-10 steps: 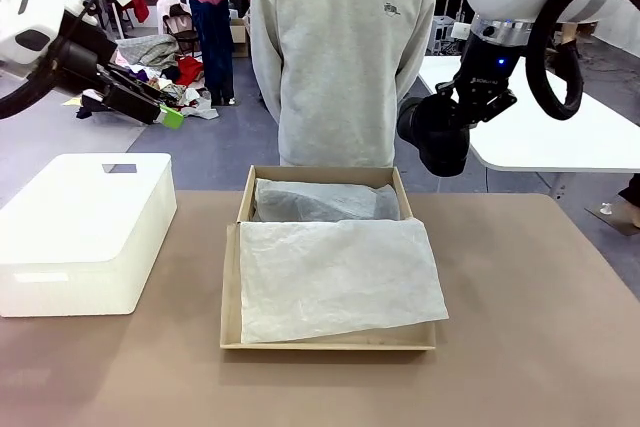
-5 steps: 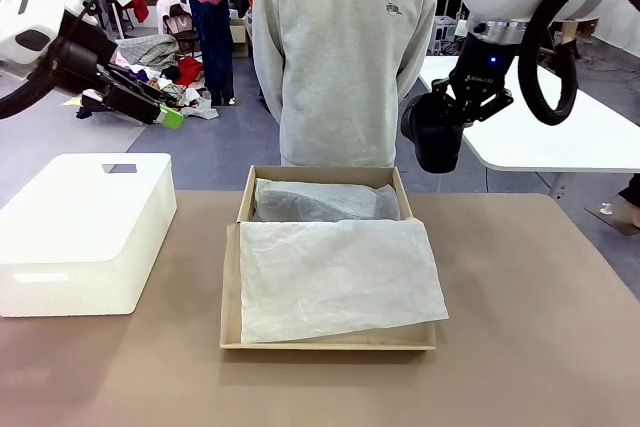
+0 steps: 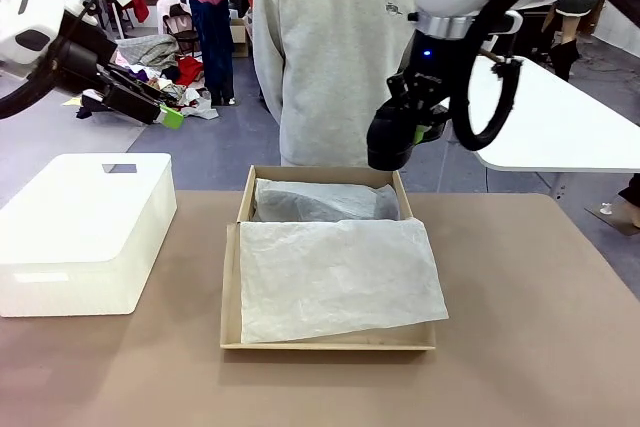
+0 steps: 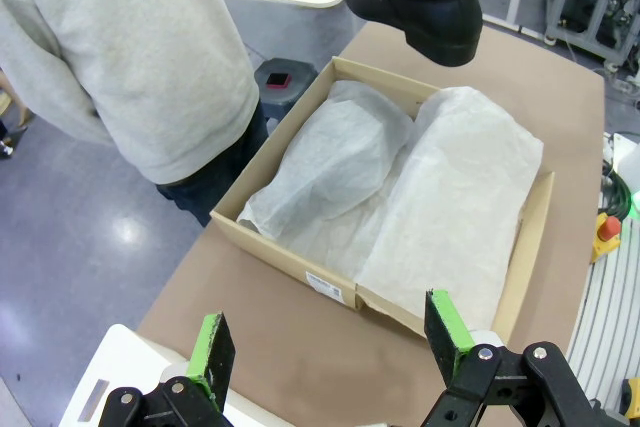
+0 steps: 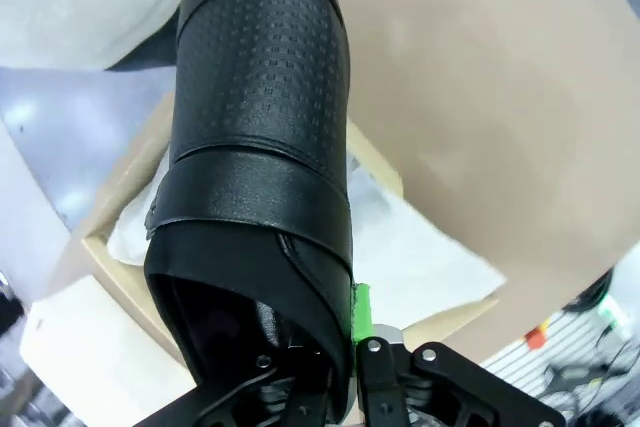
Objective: Pack the shoes into the box.
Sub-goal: Place the other shoe of the Shoes into the Shoes Box.
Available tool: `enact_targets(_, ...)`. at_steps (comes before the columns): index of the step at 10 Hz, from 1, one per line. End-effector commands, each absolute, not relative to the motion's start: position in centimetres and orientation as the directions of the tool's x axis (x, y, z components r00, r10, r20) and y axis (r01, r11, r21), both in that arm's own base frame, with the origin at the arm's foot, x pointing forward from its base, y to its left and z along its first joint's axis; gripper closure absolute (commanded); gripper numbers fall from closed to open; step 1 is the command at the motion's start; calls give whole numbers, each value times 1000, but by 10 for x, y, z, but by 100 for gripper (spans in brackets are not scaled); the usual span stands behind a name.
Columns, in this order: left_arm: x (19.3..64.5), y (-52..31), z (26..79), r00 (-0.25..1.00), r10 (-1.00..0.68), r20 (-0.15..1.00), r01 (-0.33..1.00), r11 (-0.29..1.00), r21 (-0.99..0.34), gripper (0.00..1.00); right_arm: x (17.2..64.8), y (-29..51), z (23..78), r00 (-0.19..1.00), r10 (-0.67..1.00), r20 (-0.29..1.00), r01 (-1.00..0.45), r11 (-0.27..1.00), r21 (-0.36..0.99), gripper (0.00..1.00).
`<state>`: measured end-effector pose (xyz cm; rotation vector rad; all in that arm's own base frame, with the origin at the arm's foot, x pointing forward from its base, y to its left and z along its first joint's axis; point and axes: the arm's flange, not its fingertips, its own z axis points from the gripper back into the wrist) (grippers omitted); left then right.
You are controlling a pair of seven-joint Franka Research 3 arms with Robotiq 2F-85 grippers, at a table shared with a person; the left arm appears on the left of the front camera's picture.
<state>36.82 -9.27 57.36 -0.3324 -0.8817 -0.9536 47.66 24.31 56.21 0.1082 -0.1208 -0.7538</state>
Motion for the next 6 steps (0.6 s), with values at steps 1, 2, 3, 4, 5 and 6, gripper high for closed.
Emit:
enact_targets(1,369,-92,572,263,-563,783,827,550,118,0,493,279,568,564,-823,65,811,567,146,100)
enact_targets(2,369,-92,572,263,-563,783,827,550,118,0,497,296,564,512,-856,67,845,516,139,100)
enact_targets(3,369,-92,572,263,-563,783,827,550,118,0,499,312,557,461,-879,122,865,476,158,100)
enact_targets(4,369,-92,572,263,-563,783,827,550,118,0,501,325,551,439,-892,109,876,452,169,100)
enact_targets(5,369,-92,572,263,-563,783,827,550,118,0,503,332,545,421,-902,99,884,432,181,100)
enact_targets(6,369,-92,572,263,-563,783,827,550,118,0,502,334,539,437,-896,84,877,445,180,100)
